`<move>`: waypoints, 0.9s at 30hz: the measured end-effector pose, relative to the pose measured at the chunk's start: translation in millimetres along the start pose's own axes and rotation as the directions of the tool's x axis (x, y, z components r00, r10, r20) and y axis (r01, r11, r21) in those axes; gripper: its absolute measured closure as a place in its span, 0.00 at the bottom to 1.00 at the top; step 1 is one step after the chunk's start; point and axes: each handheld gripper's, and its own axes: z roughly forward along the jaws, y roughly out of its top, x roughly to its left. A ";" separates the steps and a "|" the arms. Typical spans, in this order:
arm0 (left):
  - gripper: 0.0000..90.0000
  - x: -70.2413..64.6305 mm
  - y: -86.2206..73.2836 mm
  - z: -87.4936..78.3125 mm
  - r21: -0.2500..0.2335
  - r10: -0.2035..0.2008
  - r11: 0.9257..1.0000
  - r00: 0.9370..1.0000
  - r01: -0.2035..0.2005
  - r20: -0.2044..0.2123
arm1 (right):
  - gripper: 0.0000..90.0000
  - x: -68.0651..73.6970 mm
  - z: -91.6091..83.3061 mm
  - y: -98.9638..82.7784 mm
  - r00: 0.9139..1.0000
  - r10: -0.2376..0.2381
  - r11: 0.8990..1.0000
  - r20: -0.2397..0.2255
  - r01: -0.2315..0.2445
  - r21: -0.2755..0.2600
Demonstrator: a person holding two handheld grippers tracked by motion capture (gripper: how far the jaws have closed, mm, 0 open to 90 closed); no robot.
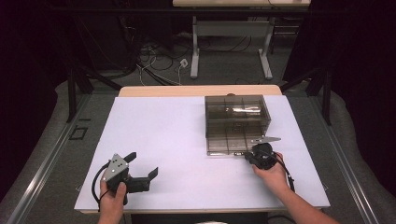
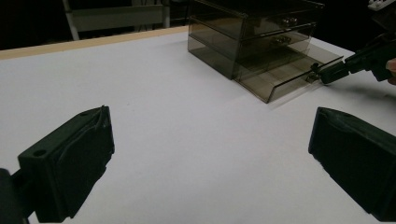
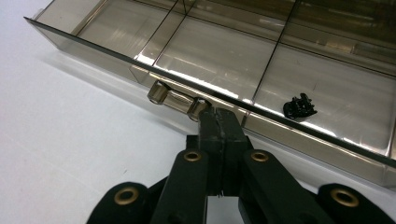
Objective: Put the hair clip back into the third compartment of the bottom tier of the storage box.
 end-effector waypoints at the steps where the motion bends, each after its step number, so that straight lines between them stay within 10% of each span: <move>1: 0.00 0.0 0.0 0.2 0.000 0.001 1.000 1.000 -0.001 0.000 | 1.00 -1.0 0.5 0.7 1.000 -0.005 1.000 0.001 0.005 -0.002; 27: 0.00 -0.7 0.2 -0.3 0.002 0.005 1.000 1.000 -0.005 0.004 | 1.00 -5.7 12.8 17.2 0.997 0.073 0.997 0.018 -0.072 -0.028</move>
